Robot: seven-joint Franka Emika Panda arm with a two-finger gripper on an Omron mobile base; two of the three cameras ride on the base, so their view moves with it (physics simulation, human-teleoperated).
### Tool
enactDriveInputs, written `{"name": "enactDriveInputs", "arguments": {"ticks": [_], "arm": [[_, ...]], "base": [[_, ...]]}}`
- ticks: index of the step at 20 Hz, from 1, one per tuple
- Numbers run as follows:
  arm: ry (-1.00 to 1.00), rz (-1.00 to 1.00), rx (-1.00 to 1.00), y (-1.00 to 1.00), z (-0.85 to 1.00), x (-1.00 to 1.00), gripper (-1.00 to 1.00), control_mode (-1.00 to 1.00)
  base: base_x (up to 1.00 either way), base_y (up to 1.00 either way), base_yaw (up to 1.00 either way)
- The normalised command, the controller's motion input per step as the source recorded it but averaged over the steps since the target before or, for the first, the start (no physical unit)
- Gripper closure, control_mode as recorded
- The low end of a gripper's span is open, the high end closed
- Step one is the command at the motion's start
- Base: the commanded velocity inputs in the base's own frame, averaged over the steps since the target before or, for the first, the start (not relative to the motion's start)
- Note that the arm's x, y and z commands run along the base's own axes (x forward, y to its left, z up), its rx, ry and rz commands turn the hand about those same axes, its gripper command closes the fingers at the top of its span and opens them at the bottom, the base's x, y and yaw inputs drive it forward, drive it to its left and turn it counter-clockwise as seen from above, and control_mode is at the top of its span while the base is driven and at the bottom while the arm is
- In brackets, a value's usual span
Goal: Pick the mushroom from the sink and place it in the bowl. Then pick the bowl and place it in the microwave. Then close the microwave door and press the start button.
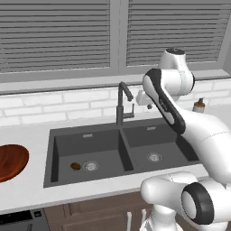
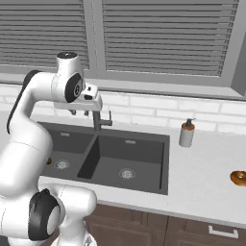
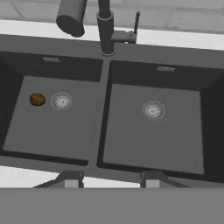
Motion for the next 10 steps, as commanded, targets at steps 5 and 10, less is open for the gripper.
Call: {"name": "enactDriveInputs", "arguments": {"ticks": [5, 10], "arm": [[0.0, 0.01, -0.01, 0.27, -0.01, -0.24, -1.0, -1.0], [0.0, 0.05, -0.05, 1.0, -0.47, -0.1, -1.0, -1.0]], "base": [[0.0, 0.0, 0.0], [0.0, 0.0, 0.0]]}}
